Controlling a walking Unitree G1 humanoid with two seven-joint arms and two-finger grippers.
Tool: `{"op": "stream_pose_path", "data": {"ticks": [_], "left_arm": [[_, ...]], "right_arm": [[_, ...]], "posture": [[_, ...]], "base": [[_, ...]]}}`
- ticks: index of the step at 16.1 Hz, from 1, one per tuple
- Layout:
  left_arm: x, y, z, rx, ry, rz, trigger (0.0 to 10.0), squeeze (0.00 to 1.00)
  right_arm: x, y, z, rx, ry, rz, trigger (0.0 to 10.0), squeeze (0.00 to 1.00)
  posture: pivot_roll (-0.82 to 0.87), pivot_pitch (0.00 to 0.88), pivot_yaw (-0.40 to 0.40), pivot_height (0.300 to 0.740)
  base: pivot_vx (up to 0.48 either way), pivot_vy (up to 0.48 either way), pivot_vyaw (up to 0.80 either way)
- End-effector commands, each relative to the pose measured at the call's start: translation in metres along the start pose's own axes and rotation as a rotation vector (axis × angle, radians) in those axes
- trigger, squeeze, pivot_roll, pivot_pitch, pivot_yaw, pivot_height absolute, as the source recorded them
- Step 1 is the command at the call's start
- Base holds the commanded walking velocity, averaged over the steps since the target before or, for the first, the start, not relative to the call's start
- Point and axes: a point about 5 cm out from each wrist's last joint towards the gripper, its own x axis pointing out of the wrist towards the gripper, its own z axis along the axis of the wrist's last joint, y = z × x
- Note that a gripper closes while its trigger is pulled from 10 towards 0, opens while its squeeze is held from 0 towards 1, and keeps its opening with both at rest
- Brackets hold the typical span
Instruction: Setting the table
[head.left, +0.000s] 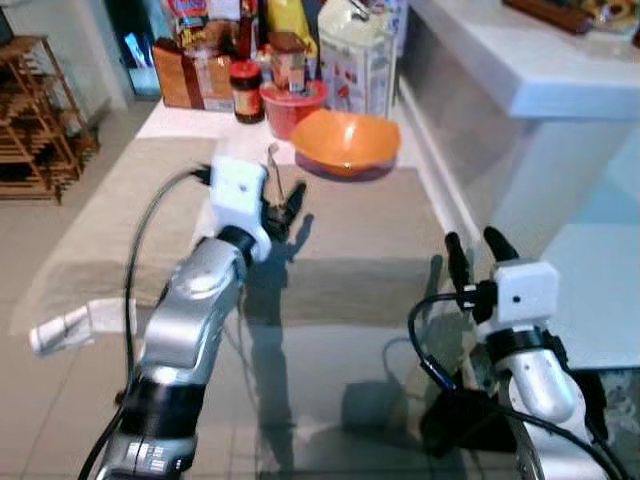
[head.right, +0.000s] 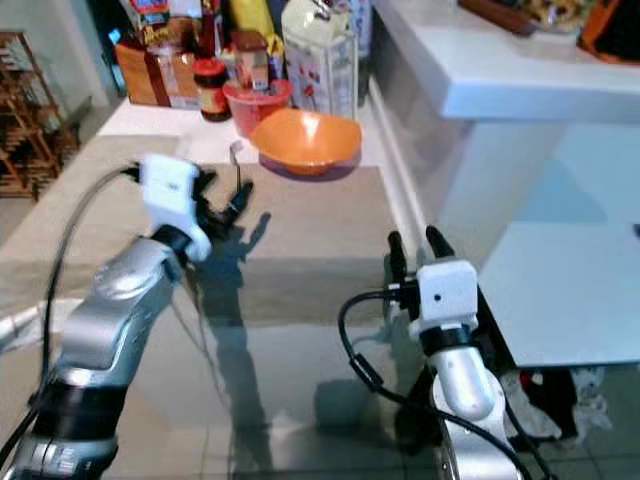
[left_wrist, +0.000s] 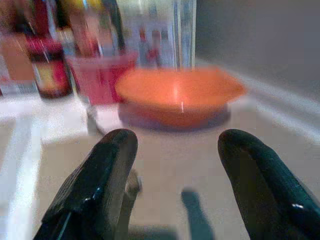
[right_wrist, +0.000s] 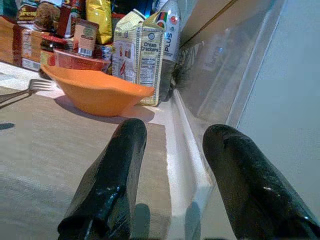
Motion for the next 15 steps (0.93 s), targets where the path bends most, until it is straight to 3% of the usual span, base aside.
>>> {"op": "stream_pose_path", "data": {"ticks": [1,3,7,15], "left_arm": [[0.010,0.002,0.007,0.014,0.030,0.008,10.0,0.00],[0.022,0.003,0.013,0.034,0.064,0.021,10.0,0.00],[0.064,-0.006,0.027,-0.011,0.155,0.099,10.0,0.00],[0.087,-0.011,0.025,-0.049,0.211,0.134,10.0,0.00]], "right_arm": [[0.000,0.002,0.001,-0.002,-0.010,0.006,10.0,0.00],[-0.001,0.004,0.001,0.000,-0.013,0.008,10.0,0.00],[-0.006,0.006,0.003,0.003,-0.009,0.002,10.0,0.00],[-0.037,-0.012,0.010,-0.043,0.038,-0.028,10.0,0.00]], "posture": [[-0.10,0.000,0.005,0.740],[-0.10,0.000,0.014,0.740],[-0.14,0.000,0.031,0.740],[-0.24,0.052,0.026,0.740]], "base": [[0.000,0.000,0.00],[0.000,0.000,0.00],[0.000,0.000,0.00],[0.000,0.000,0.00]]}}
